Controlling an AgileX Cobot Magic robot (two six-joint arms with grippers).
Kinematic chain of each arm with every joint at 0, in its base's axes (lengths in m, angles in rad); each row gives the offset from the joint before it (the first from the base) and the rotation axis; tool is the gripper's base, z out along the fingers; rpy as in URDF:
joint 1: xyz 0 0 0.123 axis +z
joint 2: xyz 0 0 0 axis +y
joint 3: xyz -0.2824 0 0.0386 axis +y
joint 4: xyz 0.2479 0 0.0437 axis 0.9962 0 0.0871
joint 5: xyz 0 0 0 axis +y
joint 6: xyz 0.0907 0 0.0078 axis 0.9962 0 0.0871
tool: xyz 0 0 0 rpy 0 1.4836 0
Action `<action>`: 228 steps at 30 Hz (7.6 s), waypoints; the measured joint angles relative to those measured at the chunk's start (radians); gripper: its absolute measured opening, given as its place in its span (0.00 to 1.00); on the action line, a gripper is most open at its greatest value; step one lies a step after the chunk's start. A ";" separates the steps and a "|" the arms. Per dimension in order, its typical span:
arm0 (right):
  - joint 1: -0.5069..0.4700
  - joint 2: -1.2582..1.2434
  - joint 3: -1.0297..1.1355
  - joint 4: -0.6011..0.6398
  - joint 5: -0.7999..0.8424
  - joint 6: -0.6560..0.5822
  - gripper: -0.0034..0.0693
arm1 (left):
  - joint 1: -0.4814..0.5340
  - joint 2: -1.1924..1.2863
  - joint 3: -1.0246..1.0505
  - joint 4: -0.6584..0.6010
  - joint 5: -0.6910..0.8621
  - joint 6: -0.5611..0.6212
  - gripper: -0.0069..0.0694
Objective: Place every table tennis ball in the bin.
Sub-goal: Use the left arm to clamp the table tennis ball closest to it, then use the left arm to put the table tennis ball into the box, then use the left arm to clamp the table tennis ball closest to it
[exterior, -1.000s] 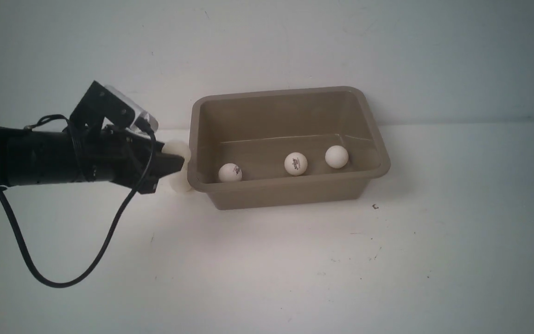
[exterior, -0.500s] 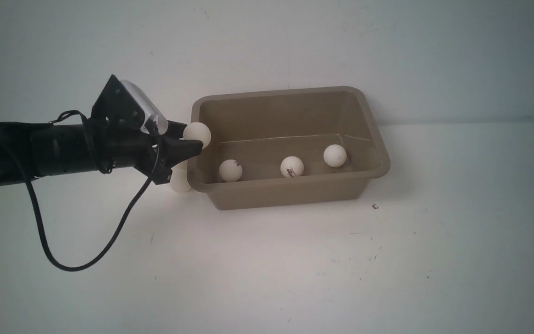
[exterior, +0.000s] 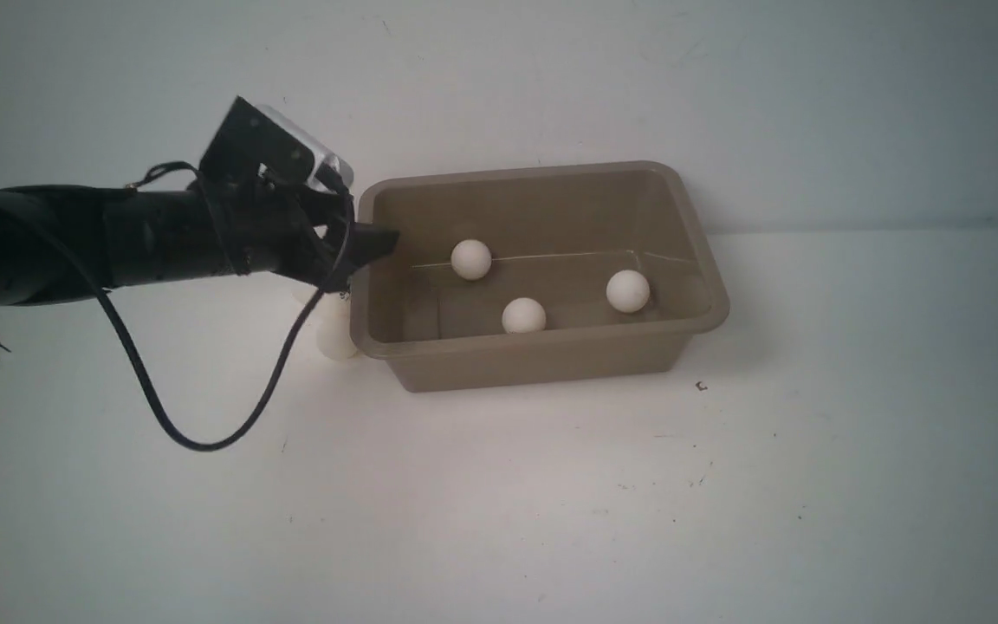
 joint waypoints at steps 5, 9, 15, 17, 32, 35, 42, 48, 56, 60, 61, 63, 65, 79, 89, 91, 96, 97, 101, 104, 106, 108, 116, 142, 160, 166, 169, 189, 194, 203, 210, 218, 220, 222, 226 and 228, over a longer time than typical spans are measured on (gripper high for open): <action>0.000 0.000 0.000 0.001 0.000 0.000 0.81 | 0.040 -0.040 -0.001 0.085 -0.080 -0.049 0.68; 0.000 0.000 0.000 0.001 0.000 0.000 0.81 | 0.060 -0.040 -0.001 0.226 -0.084 -0.112 0.68; 0.000 0.000 0.000 0.001 0.003 0.000 0.81 | 0.068 -0.033 -0.001 0.431 -0.040 -0.128 0.68; 0.000 0.000 0.000 0.001 0.004 0.000 0.81 | 0.068 -0.010 -0.001 0.487 -0.022 -0.126 0.68; 0.000 0.000 0.000 0.020 0.016 0.000 0.81 | 0.068 0.151 -0.001 0.303 0.030 0.092 0.68; 0.000 0.000 0.000 0.021 0.016 0.000 0.81 | 0.068 0.162 -0.002 0.283 0.028 0.104 0.68; 0.000 0.000 0.000 0.023 0.016 0.000 0.81 | 0.068 0.211 -0.002 0.166 -0.015 0.167 0.68; 0.000 0.000 0.000 0.023 0.016 0.000 0.81 | 0.068 0.247 -0.004 0.043 -0.019 0.237 0.68; 0.000 0.000 0.000 0.034 0.020 -0.006 0.81 | 0.068 0.256 -0.004 -0.011 -0.019 0.260 0.58; 0.000 0.000 0.000 0.050 0.022 -0.019 0.81 | 0.068 0.256 -0.004 -0.014 -0.019 0.266 0.50; 0.000 0.000 0.000 0.053 0.022 -0.021 0.81 | 0.068 0.256 -0.004 -0.014 -0.019 0.266 0.50; 0.000 0.000 0.000 0.062 0.022 -0.024 0.81 | 0.068 0.256 -0.004 -0.014 -0.019 0.267 0.50; 0.000 0.000 0.000 0.070 0.022 -0.025 0.81 | 0.068 0.256 -0.004 -0.014 -0.019 0.267 0.50; 0.000 0.000 0.000 0.097 0.022 -0.048 0.78 | 0.068 0.050 -0.004 -0.013 -0.005 0.218 0.50; 0.000 0.000 0.000 0.099 0.023 -0.048 0.78 | 0.059 0.000 -0.004 -0.008 0.174 0.219 0.50; 0.000 0.000 0.000 0.101 0.023 -0.048 0.78 | 0.042 0.016 -0.004 -0.007 0.189 0.226 0.50; 0.000 0.000 0.000 0.116 0.023 -0.048 0.78 | -0.033 0.074 -0.006 -0.005 0.190 0.324 0.50; 0.000 0.000 0.000 0.120 0.023 -0.048 0.78 | -0.050 0.087 -0.010 -0.005 0.189 0.343 0.50; 0.000 0.000 0.000 0.132 0.026 -0.049 0.78 | -0.085 0.111 -0.024 -0.002 0.154 0.373 0.50; 0.000 0.000 0.000 0.143 0.032 -0.052 0.78 | -0.089 0.114 -0.030 -0.002 0.124 0.376 0.50; 0.000 0.000 0.000 0.150 0.033 -0.061 0.78 | -0.089 0.114 -0.033 -0.003 0.123 0.375 0.54; 0.000 0.000 0.000 0.156 0.033 -0.067 0.78 | -0.089 0.114 -0.033 -0.004 0.123 0.371 0.58; 0.000 0.000 0.000 0.165 0.038 -0.074 0.78 | -0.033 0.016 -0.033 -0.003 0.021 0.242 0.63; 0.000 0.000 0.000 0.165 0.048 -0.074 0.78 | 0.176 0.246 -0.040 0.001 0.184 0.398 0.59; 0.000 0.000 0.000 0.165 0.049 -0.074 0.78 | 0.088 0.326 -0.113 -0.013 0.112 0.424 0.68; 0.000 0.000 0.000 0.165 0.055 -0.074 0.78 | 0.088 0.326 -0.117 -0.023 0.087 0.428 0.68; 0.000 0.000 0.000 0.165 0.056 -0.074 0.78 | 0.088 0.326 -0.121 -0.024 0.079 0.445 0.68; 0.000 0.000 0.000 0.168 0.059 -0.089 0.78 | 0.087 0.302 -0.126 -0.012 0.103 0.452 0.68; 0.000 0.000 0.000 0.168 0.059 -0.089 0.78 | 0.088 0.294 -0.135 -0.013 0.103 0.451 0.68; 0.000 0.000 0.000 0.168 0.061 -0.089 0.78 | 0.088 0.295 -0.141 -0.013 0.027 0.495 0.68; 0.000 0.000 0.000 0.169 0.061 -0.089 0.78 | 0.088 0.301 -0.170 -0.013 0.037 0.495 0.68; 0.000 0.000 0.000 0.175 0.064 -0.089 0.78 | 0.079 0.352 -0.182 -0.013 0.051 0.477 0.68; 0.000 0.000 0.000 0.176 0.065 -0.089 0.78 | 0.075 0.360 -0.183 -0.013 0.055 0.475 0.68; 0.000 0.000 0.000 0.176 0.067 -0.089 0.78 | 0.072 0.364 -0.183 -0.013 0.055 0.475 0.68; 0.000 0.000 0.000 0.176 0.068 -0.089 0.78 | 0.071 0.375 -0.183 -0.013 0.055 0.474 0.68; 0.000 0.000 0.000 0.177 0.068 -0.089 0.78 | 0.071 0.378 -0.183 -0.012 0.041 0.474 0.68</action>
